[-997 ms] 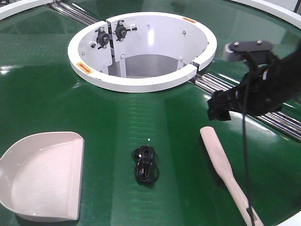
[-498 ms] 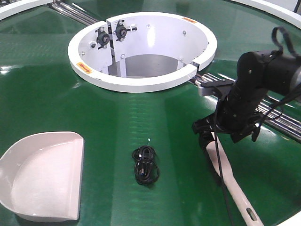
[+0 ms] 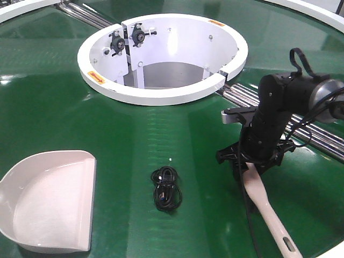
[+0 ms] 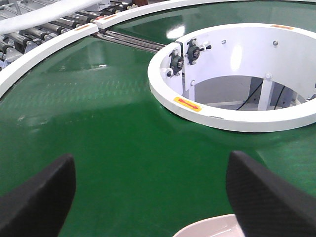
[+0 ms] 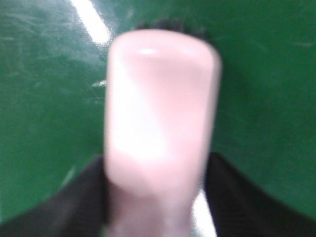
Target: Clean and inspect green conveyor with broom and dustpan
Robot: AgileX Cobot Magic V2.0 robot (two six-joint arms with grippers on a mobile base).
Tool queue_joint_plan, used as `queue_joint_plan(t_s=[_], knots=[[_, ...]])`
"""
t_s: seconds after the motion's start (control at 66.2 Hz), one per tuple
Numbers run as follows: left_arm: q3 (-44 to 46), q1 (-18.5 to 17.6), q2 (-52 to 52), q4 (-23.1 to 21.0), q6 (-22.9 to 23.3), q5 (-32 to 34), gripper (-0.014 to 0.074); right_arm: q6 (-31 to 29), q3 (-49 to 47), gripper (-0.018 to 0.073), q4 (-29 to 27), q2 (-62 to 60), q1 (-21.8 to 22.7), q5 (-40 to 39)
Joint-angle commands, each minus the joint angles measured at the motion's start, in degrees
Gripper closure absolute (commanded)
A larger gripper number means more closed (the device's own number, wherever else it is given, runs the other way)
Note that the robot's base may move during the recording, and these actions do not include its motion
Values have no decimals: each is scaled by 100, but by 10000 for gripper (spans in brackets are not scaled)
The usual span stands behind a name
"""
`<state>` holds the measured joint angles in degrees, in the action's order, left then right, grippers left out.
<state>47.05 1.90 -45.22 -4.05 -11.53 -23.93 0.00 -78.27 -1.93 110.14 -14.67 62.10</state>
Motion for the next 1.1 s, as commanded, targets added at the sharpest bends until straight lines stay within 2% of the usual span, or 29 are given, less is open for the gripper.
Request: queue_joint_plan(t_s=[0.0, 0.045, 0.075, 0.272, 0.362, 0.393, 0.498, 0.604, 0.619, 0.679, 0.725, 0.755, 0.815, 0.906, 1.087], knots=[[201, -50, 3, -52, 6, 367, 24, 77, -157, 432, 39, -288, 3, -19], [201, -50, 3, -52, 6, 367, 24, 46, -157, 552, 39, -332, 3, -7], [201, -50, 3, -52, 6, 367, 24, 0, -157, 576, 39, -351, 3, -7], [201, -50, 3, -41, -4, 367, 24, 43, -157, 569, 39, -497, 3, -24], [201, -50, 3, 75, -238, 367, 24, 43, -157, 569, 70, -510, 3, -24], [201, -50, 3, 173, -421, 367, 24, 43, -157, 569, 83, -510, 3, -5], [201, -50, 3, 618, -1549, 322, 27, 37, -157, 569, 82, -505, 3, 0], [201, -50, 3, 1219, -3206, 279, 27, 37, -157, 569, 82, -505, 3, 0], [201, -50, 3, 1314, -3581, 279, 27, 37, -157, 569, 82, -505, 3, 0], [201, -50, 3, 1743, -4579, 298, 27, 37, -157, 569, 82, -505, 3, 0], [201, -50, 3, 2079, -5283, 303, 27, 37, -157, 569, 82, -505, 3, 0], [201, -50, 3, 2260, -5570, 320, 27, 37, -157, 569, 82, -505, 3, 0], [201, -50, 3, 2589, -5874, 393, 27, 37, -157, 569, 82, -505, 3, 0], [201, -50, 3, 2913, -5870, 504, 27, 37, -157, 569, 82, -505, 3, 0], [201, -50, 3, 3115, -5864, 544, 27, 37, -157, 569, 82, -505, 3, -6]])
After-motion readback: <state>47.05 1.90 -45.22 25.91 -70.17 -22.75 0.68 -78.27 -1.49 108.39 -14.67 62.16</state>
